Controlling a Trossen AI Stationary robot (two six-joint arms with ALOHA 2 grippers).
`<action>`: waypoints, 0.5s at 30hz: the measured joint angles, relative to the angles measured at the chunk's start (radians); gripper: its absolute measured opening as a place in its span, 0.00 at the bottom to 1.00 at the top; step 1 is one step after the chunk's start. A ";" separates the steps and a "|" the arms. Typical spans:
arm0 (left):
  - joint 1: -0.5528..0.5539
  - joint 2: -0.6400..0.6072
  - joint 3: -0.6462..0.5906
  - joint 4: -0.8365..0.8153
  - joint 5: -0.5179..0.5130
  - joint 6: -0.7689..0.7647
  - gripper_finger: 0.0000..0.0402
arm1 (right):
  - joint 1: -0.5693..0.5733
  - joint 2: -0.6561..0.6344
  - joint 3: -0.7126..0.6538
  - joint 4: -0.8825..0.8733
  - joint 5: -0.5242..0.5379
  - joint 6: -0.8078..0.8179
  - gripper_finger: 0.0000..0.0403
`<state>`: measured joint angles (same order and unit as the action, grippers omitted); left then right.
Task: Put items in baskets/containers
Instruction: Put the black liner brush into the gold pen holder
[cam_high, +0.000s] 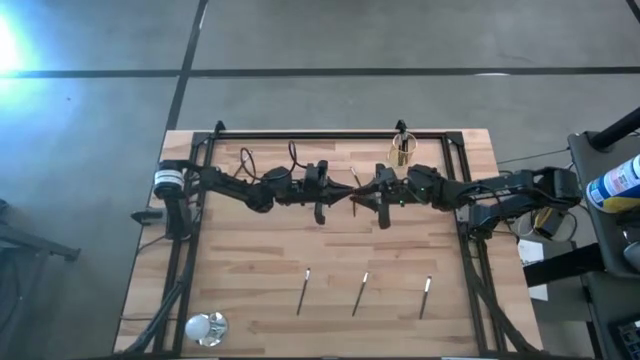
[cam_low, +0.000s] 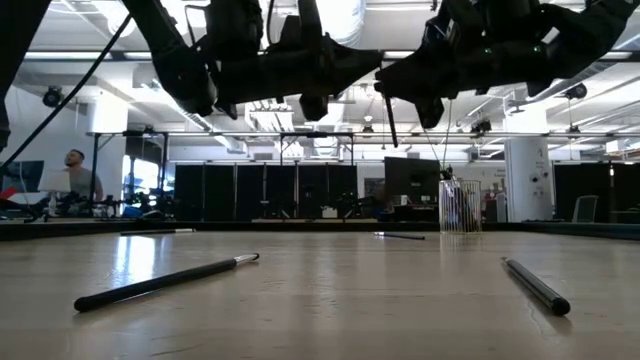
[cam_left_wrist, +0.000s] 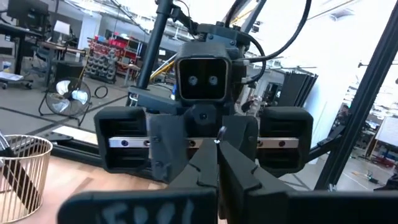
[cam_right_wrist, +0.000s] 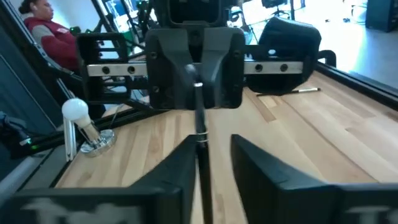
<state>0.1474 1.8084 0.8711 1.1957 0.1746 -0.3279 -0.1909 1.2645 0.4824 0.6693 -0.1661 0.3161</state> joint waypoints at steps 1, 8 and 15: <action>0.000 0.000 0.000 0.001 -0.003 -0.013 0.01 | 0.000 -0.006 0.000 -0.001 0.000 -0.005 0.15; 0.002 -0.029 -0.022 -0.042 -0.011 -0.047 0.11 | 0.003 -0.083 -0.002 -0.056 0.115 -0.059 0.04; 0.003 -0.103 -0.143 -0.043 -0.017 -0.008 0.20 | -0.054 -0.269 -0.002 -0.299 0.438 -0.180 0.04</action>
<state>0.1509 1.7052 0.7277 1.1526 0.1579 -0.3361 -0.2445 0.9953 0.4801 0.3702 0.2714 0.1361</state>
